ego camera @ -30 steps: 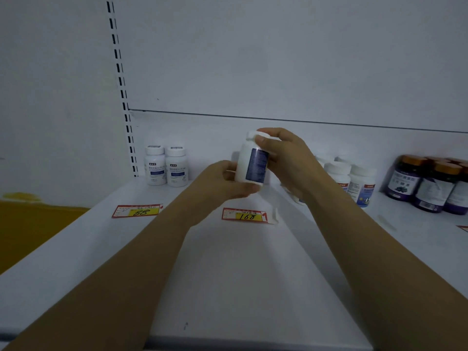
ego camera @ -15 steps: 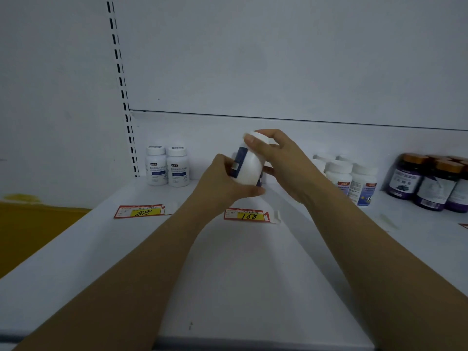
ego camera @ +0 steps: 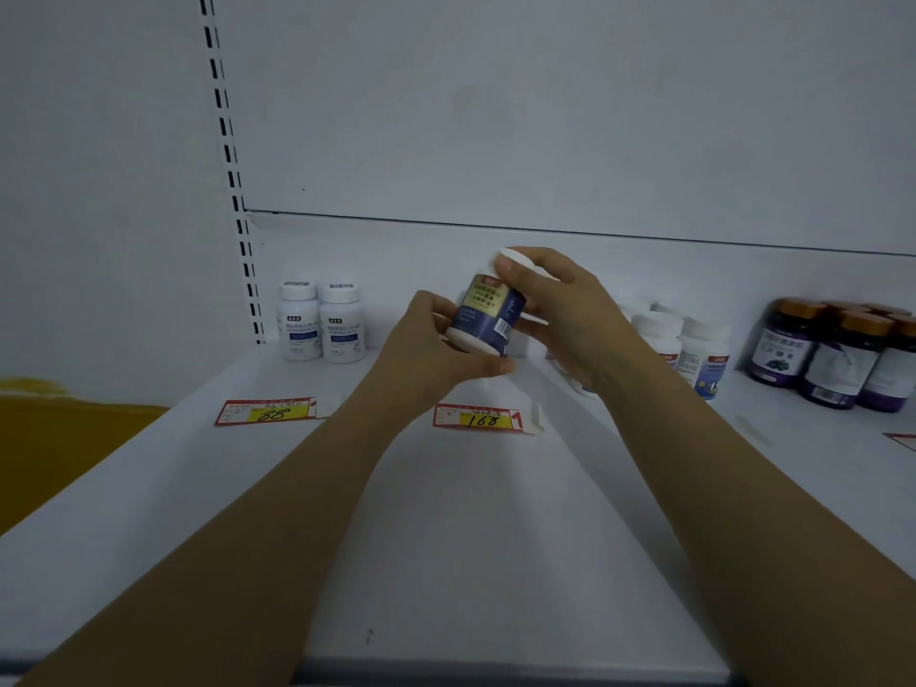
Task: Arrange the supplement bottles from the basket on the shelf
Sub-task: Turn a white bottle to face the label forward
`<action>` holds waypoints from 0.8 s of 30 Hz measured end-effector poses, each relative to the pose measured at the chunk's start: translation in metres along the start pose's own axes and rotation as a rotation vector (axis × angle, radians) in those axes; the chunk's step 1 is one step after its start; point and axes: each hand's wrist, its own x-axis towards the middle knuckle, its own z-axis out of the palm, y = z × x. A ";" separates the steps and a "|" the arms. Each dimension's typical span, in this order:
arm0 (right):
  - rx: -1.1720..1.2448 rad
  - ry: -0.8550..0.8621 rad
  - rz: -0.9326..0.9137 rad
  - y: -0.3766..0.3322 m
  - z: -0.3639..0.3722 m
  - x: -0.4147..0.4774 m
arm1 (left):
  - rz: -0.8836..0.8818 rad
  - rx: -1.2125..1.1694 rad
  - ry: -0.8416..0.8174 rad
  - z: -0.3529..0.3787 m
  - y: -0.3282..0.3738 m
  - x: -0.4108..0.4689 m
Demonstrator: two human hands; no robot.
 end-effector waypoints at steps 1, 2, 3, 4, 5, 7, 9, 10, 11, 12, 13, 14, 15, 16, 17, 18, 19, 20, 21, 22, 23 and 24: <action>0.016 0.004 0.006 0.000 -0.002 0.000 | -0.011 -0.025 -0.027 -0.001 0.000 0.000; 0.038 0.003 0.016 0.000 -0.004 0.001 | -0.019 -0.044 -0.067 -0.002 0.000 0.000; 0.066 -0.007 0.026 0.000 -0.006 0.002 | -0.022 -0.050 -0.107 -0.002 0.000 0.000; 0.089 -0.020 0.037 0.000 -0.006 0.002 | -0.015 -0.047 -0.134 -0.003 0.001 -0.001; 0.101 -0.035 0.046 0.000 -0.006 0.003 | -0.006 -0.044 -0.144 -0.003 0.001 -0.001; 0.094 -0.075 0.056 -0.001 -0.004 0.003 | -0.001 -0.040 -0.124 -0.003 0.000 0.000; 0.068 -0.125 0.071 -0.001 -0.002 0.002 | -0.012 -0.037 -0.100 -0.003 -0.003 0.002; 0.041 -0.138 0.080 -0.001 -0.002 0.002 | -0.015 -0.040 -0.098 -0.003 -0.004 0.003; 0.007 -0.142 0.091 -0.002 -0.002 0.001 | -0.015 -0.043 -0.103 -0.003 -0.004 0.004; -0.026 -0.142 0.101 -0.002 -0.002 0.000 | -0.010 -0.043 -0.111 -0.003 -0.005 0.003; -0.042 -0.146 0.102 -0.003 -0.002 0.000 | -0.005 -0.046 -0.117 -0.003 -0.006 0.003; -0.040 -0.158 0.091 -0.003 -0.002 -0.001 | 0.001 -0.057 -0.115 -0.004 -0.007 0.003; -0.033 -0.177 0.068 -0.004 -0.001 -0.002 | 0.010 -0.073 -0.096 -0.005 -0.008 0.004; -0.034 -0.198 0.033 -0.005 -0.001 -0.003 | 0.026 -0.091 -0.060 -0.007 -0.010 0.005; -0.054 -0.216 -0.016 -0.008 0.001 -0.004 | 0.054 -0.107 -0.011 -0.010 -0.011 0.007; -0.094 -0.231 -0.078 -0.009 0.003 -0.006 | 0.098 -0.119 0.048 -0.013 -0.013 0.009; -0.146 -0.247 -0.144 -0.011 0.006 -0.007 | 0.153 -0.117 0.113 -0.017 -0.013 0.011; -0.203 -0.263 -0.206 -0.011 0.011 -0.009 | 0.208 -0.100 0.175 -0.020 -0.014 0.012; -0.262 -0.273 -0.261 -0.010 0.015 -0.011 | 0.259 -0.075 0.227 -0.022 -0.014 0.014; -0.321 -0.273 -0.309 -0.009 0.020 -0.012 | 0.299 -0.049 0.266 -0.023 -0.015 0.015; -0.367 -0.264 -0.348 -0.007 0.023 -0.013 | 0.322 -0.028 0.293 -0.024 -0.015 0.015; -0.392 -0.250 -0.372 -0.006 0.026 -0.013 | 0.335 -0.011 0.309 -0.025 -0.016 0.015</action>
